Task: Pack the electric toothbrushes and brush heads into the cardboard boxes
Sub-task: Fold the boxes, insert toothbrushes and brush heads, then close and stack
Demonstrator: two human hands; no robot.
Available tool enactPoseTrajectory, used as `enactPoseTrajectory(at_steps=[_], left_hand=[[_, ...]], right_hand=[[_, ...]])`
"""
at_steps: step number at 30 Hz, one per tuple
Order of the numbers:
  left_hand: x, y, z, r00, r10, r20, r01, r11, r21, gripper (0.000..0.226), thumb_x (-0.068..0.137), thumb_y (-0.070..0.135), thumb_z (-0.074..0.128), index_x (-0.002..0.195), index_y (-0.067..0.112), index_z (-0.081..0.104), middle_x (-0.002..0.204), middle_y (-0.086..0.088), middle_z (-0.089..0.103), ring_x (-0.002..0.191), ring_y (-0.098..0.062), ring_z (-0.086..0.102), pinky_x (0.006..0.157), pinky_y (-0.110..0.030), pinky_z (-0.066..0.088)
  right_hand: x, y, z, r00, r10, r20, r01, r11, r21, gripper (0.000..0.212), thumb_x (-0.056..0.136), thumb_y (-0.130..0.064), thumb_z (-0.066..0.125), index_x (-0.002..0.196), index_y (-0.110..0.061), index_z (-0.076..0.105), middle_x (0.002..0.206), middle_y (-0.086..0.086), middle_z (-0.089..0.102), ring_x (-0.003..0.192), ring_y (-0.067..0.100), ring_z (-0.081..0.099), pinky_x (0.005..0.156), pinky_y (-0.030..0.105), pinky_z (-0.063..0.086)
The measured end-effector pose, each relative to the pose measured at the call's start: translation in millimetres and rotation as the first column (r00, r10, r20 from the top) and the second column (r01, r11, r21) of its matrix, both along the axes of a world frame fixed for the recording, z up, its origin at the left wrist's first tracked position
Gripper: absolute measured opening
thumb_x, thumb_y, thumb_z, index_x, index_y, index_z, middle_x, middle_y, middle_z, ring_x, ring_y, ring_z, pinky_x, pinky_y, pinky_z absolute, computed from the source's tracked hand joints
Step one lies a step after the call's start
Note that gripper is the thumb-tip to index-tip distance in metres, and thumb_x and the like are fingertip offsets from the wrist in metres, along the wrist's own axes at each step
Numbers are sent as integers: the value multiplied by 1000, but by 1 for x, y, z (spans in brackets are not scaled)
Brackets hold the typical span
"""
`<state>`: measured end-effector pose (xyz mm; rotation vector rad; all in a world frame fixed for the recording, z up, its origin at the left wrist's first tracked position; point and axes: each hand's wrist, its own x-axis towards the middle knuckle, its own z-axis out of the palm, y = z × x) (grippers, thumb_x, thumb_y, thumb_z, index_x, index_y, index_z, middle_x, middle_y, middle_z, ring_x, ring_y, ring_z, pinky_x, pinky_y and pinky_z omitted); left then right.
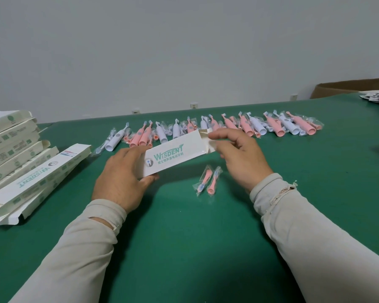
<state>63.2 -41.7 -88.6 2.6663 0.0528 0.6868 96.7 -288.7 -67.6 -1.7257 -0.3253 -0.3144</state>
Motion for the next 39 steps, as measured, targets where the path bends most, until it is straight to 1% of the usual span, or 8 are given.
enactPoseTrajectory(at_steps=[3, 10, 17, 22, 24, 31, 35, 39], left_hand=[[0, -1, 1, 1000, -2, -9, 2, 1000, 3, 69, 79, 41, 79, 139, 34, 46, 138, 6, 52, 123, -22, 46, 99, -50, 46], [0, 0, 0, 999, -31, -30, 31, 1000, -2, 75, 78, 44, 79, 142, 30, 42, 137, 4, 52, 124, -22, 46, 100, -47, 45], [1, 2, 0, 990, 28, -137, -26, 999, 21, 69, 76, 48, 78, 136, 31, 47, 135, 5, 51, 123, -21, 46, 99, -47, 46], [-2, -2, 2, 990, 47, -134, -40, 998, 50, 53, 80, 49, 74, 124, 36, 48, 123, 8, 54, 111, -21, 50, 86, -46, 50], [-2, -1, 4, 992, 56, -117, -51, 998, 44, 50, 80, 48, 74, 122, 34, 49, 118, 7, 56, 106, -21, 51, 83, -46, 51], [-3, 0, 5, 997, 22, -76, -22, 1000, -3, 51, 80, 47, 74, 124, 34, 50, 113, 6, 58, 102, -22, 52, 80, -45, 51], [-3, 2, 6, 992, 95, -80, -93, 995, 36, 58, 81, 45, 74, 132, 33, 49, 122, 3, 58, 112, -26, 52, 83, -51, 52], [-1, 2, 7, 977, 176, -121, -170, 984, 59, 63, 83, 46, 72, 138, 32, 45, 129, 0, 55, 118, -28, 49, 83, -51, 51]], right_hand=[[-4, 3, -2, 991, 120, 56, -110, 982, -157, 35, 91, -10, 61, 106, -41, 65, 125, -16, 54, 108, -8, 52, 86, 2, 39], [-5, 7, -8, 983, 173, -61, -181, 968, -173, 19, 96, -13, 62, 98, -31, 66, 95, 4, 73, 87, 29, 70, 82, 43, 59], [-6, 14, -12, 954, 242, -175, -255, 965, -54, 14, 96, -6, 62, 93, -19, 67, 88, 2, 78, 89, 22, 75, 87, 60, 56], [-6, 9, -8, 996, 81, 31, -66, 944, -322, 15, 91, -25, 68, 98, -37, 63, 104, -11, 60, 77, -2, 60, 72, 8, 46], [-6, 9, -8, 998, 35, 61, -16, 956, -292, 14, 91, -27, 69, 96, -37, 61, 110, -15, 55, 78, -9, 57, 69, 2, 42], [-2, 3, -4, 996, 86, 18, -82, 983, -165, 6, 90, -26, 72, 90, -31, 70, 95, -8, 71, 87, 12, 67, 85, 33, 53], [8, -11, 0, 996, -91, -1, 91, 995, -42, 12, 94, -24, 66, 86, -32, 70, 90, -15, 70, 92, 16, 69, 92, 46, 56], [14, -18, -9, 975, -216, -56, 181, 913, -365, 5, 93, -23, 64, 90, -27, 66, 90, -15, 65, 86, 6, 62, 96, 38, 52]])
